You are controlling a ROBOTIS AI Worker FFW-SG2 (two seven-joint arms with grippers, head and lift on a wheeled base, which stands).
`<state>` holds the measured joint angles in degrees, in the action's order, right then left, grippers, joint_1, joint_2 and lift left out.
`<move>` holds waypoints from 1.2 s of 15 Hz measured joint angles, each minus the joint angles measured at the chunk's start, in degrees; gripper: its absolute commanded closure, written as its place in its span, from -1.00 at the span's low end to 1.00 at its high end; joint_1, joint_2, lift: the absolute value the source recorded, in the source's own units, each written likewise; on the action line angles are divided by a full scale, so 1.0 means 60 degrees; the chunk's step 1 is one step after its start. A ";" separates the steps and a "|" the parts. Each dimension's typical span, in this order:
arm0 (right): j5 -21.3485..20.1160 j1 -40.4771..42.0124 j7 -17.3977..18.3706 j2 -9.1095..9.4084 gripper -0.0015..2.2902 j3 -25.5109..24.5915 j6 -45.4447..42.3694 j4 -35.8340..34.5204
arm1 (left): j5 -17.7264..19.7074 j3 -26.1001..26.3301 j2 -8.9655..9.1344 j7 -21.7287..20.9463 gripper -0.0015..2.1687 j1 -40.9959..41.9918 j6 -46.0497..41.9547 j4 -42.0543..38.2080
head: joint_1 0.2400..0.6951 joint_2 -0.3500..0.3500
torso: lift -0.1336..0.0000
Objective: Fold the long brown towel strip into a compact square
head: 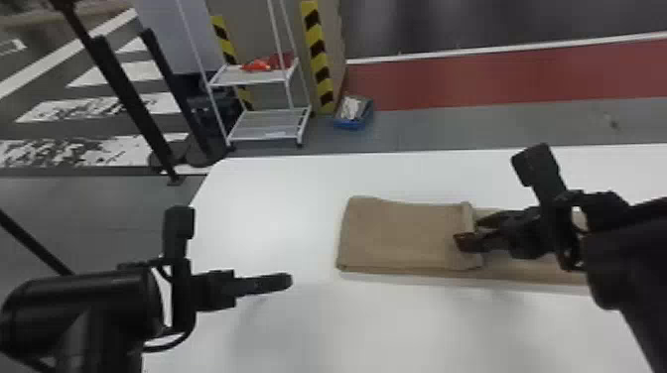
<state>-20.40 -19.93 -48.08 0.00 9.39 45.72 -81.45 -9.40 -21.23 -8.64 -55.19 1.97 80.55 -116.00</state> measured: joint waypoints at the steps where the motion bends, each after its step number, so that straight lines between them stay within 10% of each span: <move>1: -0.0052 0.0022 0.0000 0.0000 -0.68 0.0005 0.0005 0.0000 | 0.0000 -0.0004 -0.0007 0.0000 -0.92 0.0006 -0.0034 0.0017 | 1.00 0.75 | -0.86; 18: -0.0196 0.0068 0.0030 0.0000 -0.40 0.0198 -0.0062 -0.0035 | 0.0015 -0.0128 -0.0033 -0.0073 -0.91 0.0110 -0.0217 0.0110 | 1.00 0.78 | -0.86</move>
<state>-21.58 -19.52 -47.90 0.00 10.58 45.35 -81.66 -9.31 -22.00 -8.84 -55.64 2.63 79.24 -115.34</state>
